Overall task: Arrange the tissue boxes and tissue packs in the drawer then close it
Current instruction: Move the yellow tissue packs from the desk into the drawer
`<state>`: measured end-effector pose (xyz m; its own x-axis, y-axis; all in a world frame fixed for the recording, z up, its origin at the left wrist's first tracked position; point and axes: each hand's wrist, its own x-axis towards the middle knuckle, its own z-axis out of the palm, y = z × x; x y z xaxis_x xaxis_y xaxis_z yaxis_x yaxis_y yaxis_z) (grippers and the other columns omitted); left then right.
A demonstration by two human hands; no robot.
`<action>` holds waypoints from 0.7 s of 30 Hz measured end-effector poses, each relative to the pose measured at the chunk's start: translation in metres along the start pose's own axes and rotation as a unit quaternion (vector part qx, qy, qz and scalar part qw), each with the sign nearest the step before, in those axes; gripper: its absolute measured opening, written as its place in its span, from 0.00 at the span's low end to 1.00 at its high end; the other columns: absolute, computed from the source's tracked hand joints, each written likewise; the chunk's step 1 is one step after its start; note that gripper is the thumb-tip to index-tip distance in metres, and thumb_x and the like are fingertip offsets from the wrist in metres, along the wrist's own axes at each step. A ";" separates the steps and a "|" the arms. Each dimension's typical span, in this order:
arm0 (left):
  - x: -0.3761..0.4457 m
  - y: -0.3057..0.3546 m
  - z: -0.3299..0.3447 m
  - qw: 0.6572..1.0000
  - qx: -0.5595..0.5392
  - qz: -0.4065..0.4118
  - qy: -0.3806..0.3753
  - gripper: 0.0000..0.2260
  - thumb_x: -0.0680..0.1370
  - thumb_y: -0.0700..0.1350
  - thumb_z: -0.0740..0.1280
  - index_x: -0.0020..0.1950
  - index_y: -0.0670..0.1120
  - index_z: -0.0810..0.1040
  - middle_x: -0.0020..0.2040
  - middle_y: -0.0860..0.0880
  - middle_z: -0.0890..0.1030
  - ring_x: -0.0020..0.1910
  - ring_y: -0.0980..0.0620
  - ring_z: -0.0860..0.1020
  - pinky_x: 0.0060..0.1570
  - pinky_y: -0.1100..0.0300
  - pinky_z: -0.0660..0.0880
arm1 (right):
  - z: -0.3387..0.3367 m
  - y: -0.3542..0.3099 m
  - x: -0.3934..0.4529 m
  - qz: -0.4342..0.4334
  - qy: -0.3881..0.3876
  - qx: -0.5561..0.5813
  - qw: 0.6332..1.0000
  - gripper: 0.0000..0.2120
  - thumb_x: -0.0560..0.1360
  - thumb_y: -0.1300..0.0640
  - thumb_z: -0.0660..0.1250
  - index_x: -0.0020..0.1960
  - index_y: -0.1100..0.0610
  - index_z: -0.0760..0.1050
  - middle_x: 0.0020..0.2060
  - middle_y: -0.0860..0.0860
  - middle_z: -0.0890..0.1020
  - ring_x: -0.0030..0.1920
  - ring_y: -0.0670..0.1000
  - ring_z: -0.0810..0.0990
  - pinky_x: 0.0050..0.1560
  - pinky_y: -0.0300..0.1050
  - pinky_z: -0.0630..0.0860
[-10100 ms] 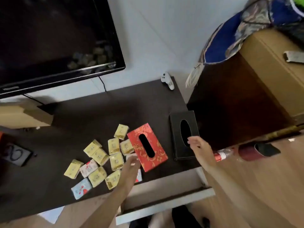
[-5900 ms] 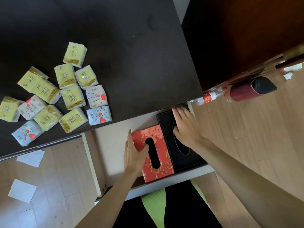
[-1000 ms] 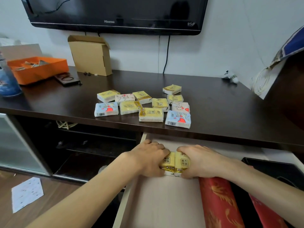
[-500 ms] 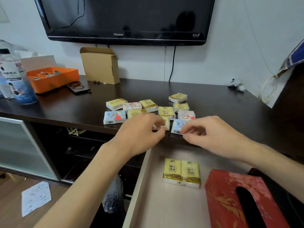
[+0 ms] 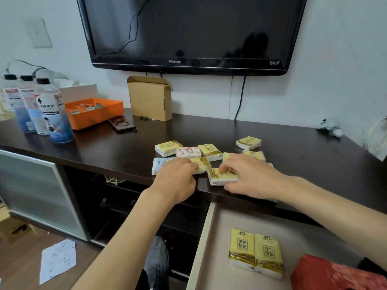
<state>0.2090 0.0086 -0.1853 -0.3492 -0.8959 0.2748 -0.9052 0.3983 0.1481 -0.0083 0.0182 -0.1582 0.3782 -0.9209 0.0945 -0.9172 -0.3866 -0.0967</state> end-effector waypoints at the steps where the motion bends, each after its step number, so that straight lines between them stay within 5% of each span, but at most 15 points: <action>1: 0.000 0.001 0.000 1.000 0.009 0.001 -0.004 0.16 0.78 0.43 0.62 0.65 0.46 0.77 0.61 0.47 0.78 0.62 0.45 0.74 0.59 0.50 0.73 | 0.002 0.003 0.000 0.002 0.006 -0.008 1.000 0.16 0.74 0.46 0.71 0.61 0.44 0.78 0.60 0.42 0.79 0.62 0.48 0.75 0.58 0.54 0.77; 8: -0.004 0.008 -0.004 0.999 0.015 0.028 -0.006 0.16 0.79 0.46 0.64 0.67 0.49 0.76 0.60 0.49 0.75 0.62 0.48 0.71 0.52 0.53 0.72 | 0.001 0.025 0.000 0.060 0.034 -0.019 0.997 0.14 0.72 0.35 0.71 0.51 0.40 0.73 0.50 0.39 0.73 0.51 0.45 0.70 0.45 0.49 0.69; 15: -0.010 0.001 -0.009 0.998 -0.031 0.030 -0.051 0.24 0.74 0.31 0.67 0.66 0.51 0.78 0.65 0.51 0.74 0.64 0.48 0.73 0.56 0.51 0.76 | 0.005 0.022 0.000 0.079 0.037 -0.021 0.996 0.13 0.73 0.36 0.68 0.53 0.39 0.72 0.53 0.40 0.74 0.53 0.48 0.74 0.45 0.49 0.68; 18: -0.011 0.003 -0.008 0.996 -0.077 0.007 -0.041 0.17 0.74 0.31 0.64 0.57 0.49 0.79 0.61 0.51 0.76 0.60 0.49 0.74 0.53 0.56 0.74 | 0.007 0.017 0.003 0.076 0.041 -0.029 0.996 0.20 0.75 0.33 0.66 0.62 0.42 0.75 0.62 0.43 0.76 0.56 0.50 0.76 0.44 0.49 0.68; 21: -0.010 0.009 -0.005 0.990 -0.142 -0.015 -0.008 0.07 0.78 0.42 0.61 0.49 0.46 0.79 0.53 0.51 0.77 0.54 0.50 0.76 0.52 0.54 0.75 | 0.006 0.012 0.002 0.068 0.017 -0.037 0.997 0.29 0.75 0.28 0.58 0.68 0.43 0.74 0.66 0.44 0.75 0.62 0.53 0.77 0.49 0.53 0.75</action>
<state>0.2052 0.0221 -0.1819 -0.3281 -0.9104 0.2519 -0.8121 0.4080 0.4171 -0.0175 0.0113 -0.1655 0.2456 -0.9621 0.1188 -0.9672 -0.2515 -0.0369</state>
